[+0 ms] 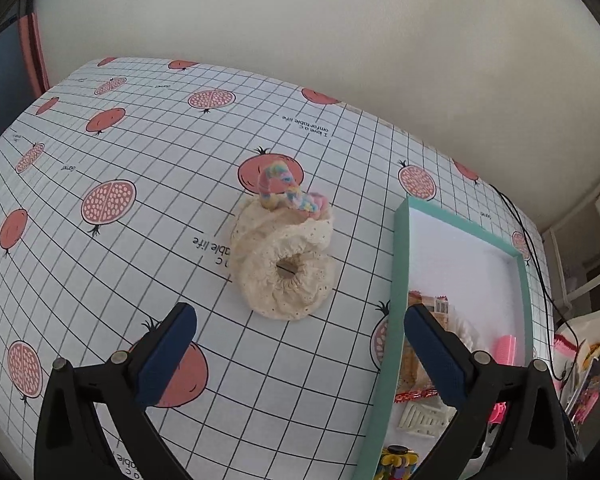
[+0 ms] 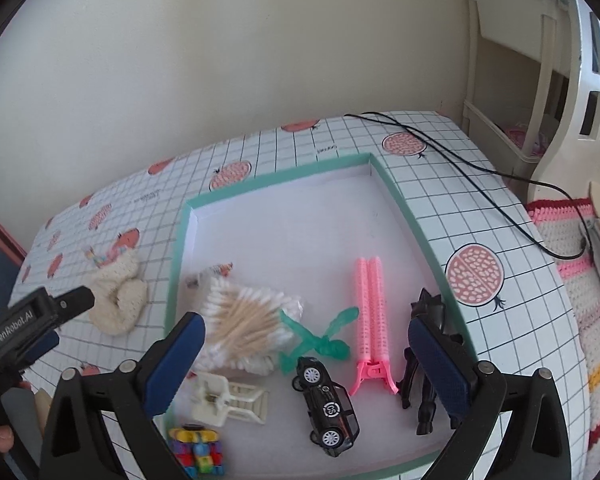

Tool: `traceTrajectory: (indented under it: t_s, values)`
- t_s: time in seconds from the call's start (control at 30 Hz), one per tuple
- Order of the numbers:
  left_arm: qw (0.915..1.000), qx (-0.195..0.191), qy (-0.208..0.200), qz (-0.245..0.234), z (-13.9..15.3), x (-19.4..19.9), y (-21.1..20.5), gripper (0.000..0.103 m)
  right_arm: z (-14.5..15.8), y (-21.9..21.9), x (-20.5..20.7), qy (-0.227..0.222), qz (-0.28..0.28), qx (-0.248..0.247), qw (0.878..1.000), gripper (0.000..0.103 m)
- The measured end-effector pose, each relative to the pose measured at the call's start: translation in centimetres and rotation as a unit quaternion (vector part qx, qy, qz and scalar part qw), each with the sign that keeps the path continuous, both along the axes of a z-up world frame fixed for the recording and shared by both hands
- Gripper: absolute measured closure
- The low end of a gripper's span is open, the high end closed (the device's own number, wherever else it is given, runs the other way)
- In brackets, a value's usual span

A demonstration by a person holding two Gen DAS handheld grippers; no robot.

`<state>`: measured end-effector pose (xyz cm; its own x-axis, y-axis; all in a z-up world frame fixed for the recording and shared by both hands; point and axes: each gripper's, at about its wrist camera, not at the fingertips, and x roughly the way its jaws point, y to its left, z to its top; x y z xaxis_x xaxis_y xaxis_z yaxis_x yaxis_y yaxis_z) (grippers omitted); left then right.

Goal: Organize objects
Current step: 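Move both open tools from the tray to the lace scrunchie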

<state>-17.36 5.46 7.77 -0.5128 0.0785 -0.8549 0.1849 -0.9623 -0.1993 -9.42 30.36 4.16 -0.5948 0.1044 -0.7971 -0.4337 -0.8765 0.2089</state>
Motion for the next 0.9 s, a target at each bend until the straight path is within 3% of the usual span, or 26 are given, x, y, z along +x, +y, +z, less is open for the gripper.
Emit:
traceTrajectory:
  t_s: [0.17,0.53,0.67,0.9]
  values:
    - [0.9999,-0.007,0.005,-0.013,2.4,-0.7,-1.1,0.000,3.0,0.0,-1.0,-0.010,-0.013,-0.022,1.000,0.000]
    - [0.9992,0.018,0.034,-0.004,6.7,-2.5,-4.6,0.000,7.3,-3.8,-5.1,-0.009,0.057,-0.016,0.998,0.000]
    - [0.9989,0.018,0.044,0.002,7.2,-3.5,-5.7,0.000,7.6,-5.6,-7.0,-0.004,0.082,-0.012,0.997,0.000]
    - [0.9993,0.016,0.032,-0.007,5.9,-6.0,-6.6,0.000,5.4,-8.6,-10.6,-0.016,0.122,-0.017,0.992,0.000]
